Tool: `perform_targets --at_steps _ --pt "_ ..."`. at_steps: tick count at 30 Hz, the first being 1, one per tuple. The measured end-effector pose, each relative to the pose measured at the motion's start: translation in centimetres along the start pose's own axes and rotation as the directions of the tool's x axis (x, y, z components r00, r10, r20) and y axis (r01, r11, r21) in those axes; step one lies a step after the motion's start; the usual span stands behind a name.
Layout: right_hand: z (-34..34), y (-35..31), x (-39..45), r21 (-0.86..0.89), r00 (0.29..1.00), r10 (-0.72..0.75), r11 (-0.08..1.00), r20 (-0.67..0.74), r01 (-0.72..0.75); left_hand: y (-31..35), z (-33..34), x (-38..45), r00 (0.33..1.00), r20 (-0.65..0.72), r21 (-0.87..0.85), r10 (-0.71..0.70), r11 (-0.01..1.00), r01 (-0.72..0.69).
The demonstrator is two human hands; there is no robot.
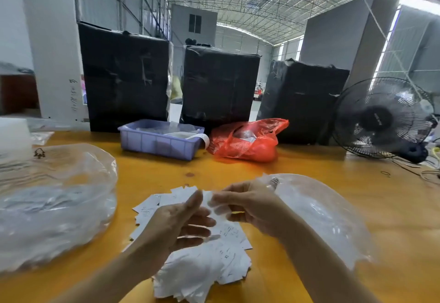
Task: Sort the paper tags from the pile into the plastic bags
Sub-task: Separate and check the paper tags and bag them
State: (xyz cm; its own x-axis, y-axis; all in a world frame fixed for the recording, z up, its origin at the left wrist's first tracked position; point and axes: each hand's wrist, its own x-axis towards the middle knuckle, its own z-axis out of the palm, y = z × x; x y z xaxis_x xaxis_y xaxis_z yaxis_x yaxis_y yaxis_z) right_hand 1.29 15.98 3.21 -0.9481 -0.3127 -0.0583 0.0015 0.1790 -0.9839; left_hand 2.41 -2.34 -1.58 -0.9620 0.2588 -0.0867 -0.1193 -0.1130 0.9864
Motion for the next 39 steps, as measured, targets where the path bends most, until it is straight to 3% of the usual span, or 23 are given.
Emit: perform_targets --at_steps 11,16,20,23,27,30,33,35,37,39 --pt "2.8 2.2 1.4 0.18 0.973 0.183 0.962 0.138 -0.207 0.2 -1.9 0.1 0.957 -0.257 0.208 0.139 0.974 -0.085" --pt "2.4 2.5 2.0 0.31 0.987 0.155 0.941 -0.042 -0.135 0.1 -2.2 0.3 0.966 -0.193 0.311 0.17 0.945 -0.104" --pt "2.2 2.5 1.8 0.289 0.99 0.082 0.956 -0.111 -0.046 0.0 -2.4 0.4 0.979 -0.144 0.312 0.143 0.945 -0.092" --pt "2.5 2.6 1.9 0.254 0.989 0.045 0.967 -0.138 -0.008 0.0 -2.7 0.5 0.99 -0.114 0.228 0.086 0.972 -0.058" --pt "2.6 2.8 2.1 0.263 0.982 0.047 0.965 -0.184 0.003 0.0 -3.0 1.0 0.978 -0.208 -0.01 0.035 0.999 -0.038" --pt "3.2 3.0 2.0 0.244 0.993 0.047 0.97 -0.104 -0.021 0.1 -2.9 1.3 0.965 -0.261 -0.23 -0.016 0.972 -0.046" --pt "4.0 3.1 2.0 0.088 0.999 -0.017 0.996 -0.041 0.02 0.3 -3.0 1.5 0.946 -0.325 -0.32 -0.02 0.943 -0.09" --pt "3.9 3.3 2.2 -0.17 0.98 -0.146 0.978 -0.135 0.123 0.6 -3.4 1.6 0.932 -0.36 -0.29 0.035 0.946 -0.148" --pt "3.3 3.9 2.5 -0.557 0.921 -0.33 0.814 -0.208 0.166 0.9 -3.9 1.6 0.916 -0.389 -0.235 0.093 0.952 -0.197" --pt "2.8 4.9 2.9 -0.764 0.892 -0.419 0.628 -0.171 0.148 1.1 -4.4 1.6 0.895 -0.421 -0.156 0.144 0.961 -0.228"
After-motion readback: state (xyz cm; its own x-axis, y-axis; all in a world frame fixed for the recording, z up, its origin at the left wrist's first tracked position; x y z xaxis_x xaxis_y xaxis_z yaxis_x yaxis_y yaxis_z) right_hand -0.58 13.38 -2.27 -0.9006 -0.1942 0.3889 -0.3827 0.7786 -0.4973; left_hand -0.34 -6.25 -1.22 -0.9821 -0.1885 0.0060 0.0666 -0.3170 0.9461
